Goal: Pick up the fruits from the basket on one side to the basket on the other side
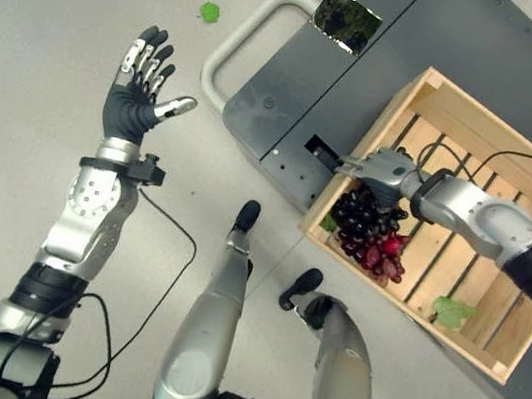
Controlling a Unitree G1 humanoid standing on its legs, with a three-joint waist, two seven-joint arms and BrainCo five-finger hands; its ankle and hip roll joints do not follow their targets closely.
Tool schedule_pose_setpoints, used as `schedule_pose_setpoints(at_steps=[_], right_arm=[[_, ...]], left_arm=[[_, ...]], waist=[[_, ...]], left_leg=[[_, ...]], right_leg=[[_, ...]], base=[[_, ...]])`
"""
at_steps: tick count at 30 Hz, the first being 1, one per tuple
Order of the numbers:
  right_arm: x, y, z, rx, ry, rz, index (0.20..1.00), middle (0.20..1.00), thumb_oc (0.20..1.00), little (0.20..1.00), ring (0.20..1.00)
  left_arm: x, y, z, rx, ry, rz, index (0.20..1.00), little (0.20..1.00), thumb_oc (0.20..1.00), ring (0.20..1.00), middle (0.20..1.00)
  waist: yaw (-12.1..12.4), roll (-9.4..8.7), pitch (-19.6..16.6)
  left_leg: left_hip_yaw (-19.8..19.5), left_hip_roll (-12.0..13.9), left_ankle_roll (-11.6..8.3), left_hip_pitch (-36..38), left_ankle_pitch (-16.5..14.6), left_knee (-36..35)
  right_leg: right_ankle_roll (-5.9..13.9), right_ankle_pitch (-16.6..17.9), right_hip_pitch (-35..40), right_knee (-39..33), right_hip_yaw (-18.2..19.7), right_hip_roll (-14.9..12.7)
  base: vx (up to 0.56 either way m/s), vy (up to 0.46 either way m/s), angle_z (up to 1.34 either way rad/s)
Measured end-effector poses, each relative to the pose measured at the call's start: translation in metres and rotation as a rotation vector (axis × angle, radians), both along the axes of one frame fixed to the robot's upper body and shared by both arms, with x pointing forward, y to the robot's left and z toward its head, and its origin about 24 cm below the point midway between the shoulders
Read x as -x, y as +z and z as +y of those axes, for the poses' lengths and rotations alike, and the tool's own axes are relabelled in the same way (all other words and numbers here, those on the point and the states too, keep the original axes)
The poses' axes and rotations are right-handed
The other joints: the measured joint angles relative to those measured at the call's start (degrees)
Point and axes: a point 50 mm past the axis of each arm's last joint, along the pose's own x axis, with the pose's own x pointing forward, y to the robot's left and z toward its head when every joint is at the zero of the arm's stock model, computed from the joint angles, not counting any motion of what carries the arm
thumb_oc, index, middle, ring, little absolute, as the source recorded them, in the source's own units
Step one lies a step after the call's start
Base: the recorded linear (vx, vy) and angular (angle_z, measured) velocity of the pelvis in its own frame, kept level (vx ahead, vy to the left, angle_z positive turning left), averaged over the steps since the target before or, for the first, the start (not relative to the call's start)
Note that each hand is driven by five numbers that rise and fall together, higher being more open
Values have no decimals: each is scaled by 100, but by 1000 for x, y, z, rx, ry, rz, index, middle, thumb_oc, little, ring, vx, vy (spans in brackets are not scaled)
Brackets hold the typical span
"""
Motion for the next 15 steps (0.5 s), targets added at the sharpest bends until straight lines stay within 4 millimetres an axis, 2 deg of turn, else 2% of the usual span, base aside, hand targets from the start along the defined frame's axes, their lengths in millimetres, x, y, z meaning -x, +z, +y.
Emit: schedule_pose_setpoints(at_steps=[2,3,6,9,12,15], right_arm=[[16,13,-7,-49,28,-33,1000,1000,1000,1000,1000],[20,22,-10,-72,37,-54,1000,1000,1000,1000,1000],[24,31,-25,-45,5,-67,1000,1000,1000,1000,1000],[28,36,-39,-1,-26,-71,1000,1000,1000,1000,1000],[29,35,-42,5,-37,-62,1000,1000,1000,1000,1000],[30,37,-44,-5,-36,-71,1000,1000,1000,1000,1000]], left_arm=[[3,1,4,2,16,-10,1000,1000,1000,1000,1000],[4,1,7,6,31,-10,1000,1000,1000,1000,1000],[5,2,6,1,22,-17,1000,1000,1000,1000,1000],[6,1,8,-15,27,-10,1000,1000,1000,1000,1000],[7,2,10,-23,30,-9,1000,1000,1000,1000,1000],[8,-1,11,-27,34,2,1000,1000,1000,1000,1000]], waist=[[-6,-59,31],[-22,-104,52],[-27,-165,76],[-17,-196,87],[-22,-239,102],[-144,-276,115]], left_leg=[[-2,-5,0,-16,0,-2],[-2,-7,2,-13,1,23],[-8,-4,2,-15,0,20],[-12,-2,7,-14,7,-36],[-15,0,7,-14,7,-47],[-11,-8,17,-12,14,-37]], right_leg=[[4,-2,-12,-10,0,2],[6,-3,4,-17,0,4],[9,-2,23,-40,-16,9],[14,1,28,-64,-46,8],[14,1,31,-76,-52,11],[18,4,43,-86,-52,5]], base=[[0,0,0],[0,0,0],[2,-4,2],[4,-7,5],[0,0,0],[0,0,0]])
